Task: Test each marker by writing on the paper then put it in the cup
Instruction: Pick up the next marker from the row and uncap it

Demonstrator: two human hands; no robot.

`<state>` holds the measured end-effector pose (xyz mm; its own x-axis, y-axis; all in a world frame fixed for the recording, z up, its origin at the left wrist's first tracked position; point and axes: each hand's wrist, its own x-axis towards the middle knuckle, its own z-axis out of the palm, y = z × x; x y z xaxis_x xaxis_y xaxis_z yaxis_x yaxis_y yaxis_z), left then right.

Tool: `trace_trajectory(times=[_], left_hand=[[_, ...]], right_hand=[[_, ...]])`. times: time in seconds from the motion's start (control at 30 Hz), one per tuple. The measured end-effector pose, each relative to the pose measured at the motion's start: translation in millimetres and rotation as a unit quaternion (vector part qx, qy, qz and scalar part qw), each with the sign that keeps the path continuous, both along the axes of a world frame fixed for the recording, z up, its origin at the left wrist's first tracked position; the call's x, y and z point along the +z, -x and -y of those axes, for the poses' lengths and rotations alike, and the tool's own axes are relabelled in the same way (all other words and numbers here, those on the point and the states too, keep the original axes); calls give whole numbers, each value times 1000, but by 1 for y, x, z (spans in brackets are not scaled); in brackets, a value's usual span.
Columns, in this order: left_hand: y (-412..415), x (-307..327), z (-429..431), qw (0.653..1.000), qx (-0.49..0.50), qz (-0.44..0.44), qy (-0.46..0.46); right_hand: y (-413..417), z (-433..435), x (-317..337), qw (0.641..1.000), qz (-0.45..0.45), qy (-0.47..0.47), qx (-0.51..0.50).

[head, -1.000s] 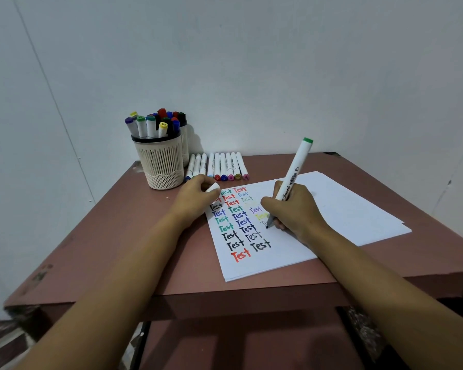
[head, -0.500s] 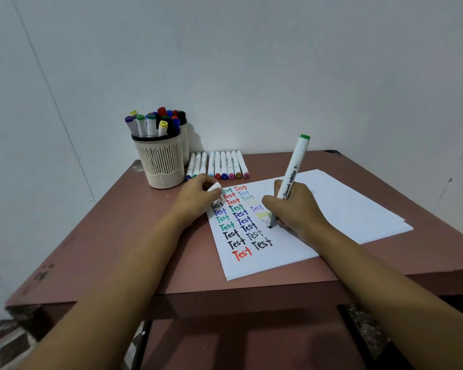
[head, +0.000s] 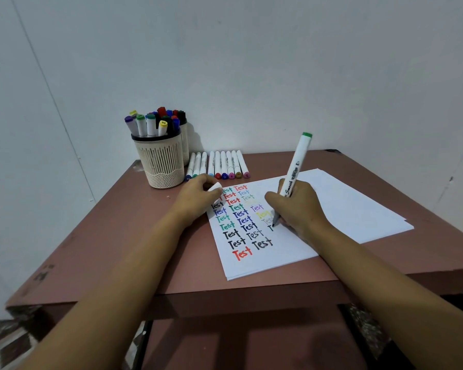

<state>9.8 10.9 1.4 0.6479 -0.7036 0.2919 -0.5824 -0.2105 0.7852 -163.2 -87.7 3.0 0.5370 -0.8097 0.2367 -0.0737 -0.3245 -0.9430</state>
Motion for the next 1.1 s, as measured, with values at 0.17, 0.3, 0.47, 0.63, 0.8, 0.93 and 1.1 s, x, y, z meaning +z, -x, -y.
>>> trace_trajectory(times=[0.17, 0.3, 0.47, 0.63, 0.8, 0.93, 1.1], left_hand=[[0, 0, 0, 1000, -5, -5, -3], [0, 0, -1, 1000, -8, -1, -6], [0, 0, -1, 1000, -7, 1, -12], [1, 1, -1, 1000, -7, 2, -11], [1, 1, -1, 1000, -6, 4, -12], [1, 1, -1, 1000, -6, 5, -11], [1, 1, 0, 1000, -5, 10, -14]], right_hand=[[1, -3, 2, 999, -12, 44, -8], [1, -3, 1, 999, -2, 43, 1], [0, -1, 0, 999, -11, 35, 13], [1, -3, 2, 998, 5, 48, -28], [2, -5, 3, 998, 9, 63, -22], [2, -5, 3, 998, -2, 61, -21], [2, -5, 3, 998, -7, 63, -14]])
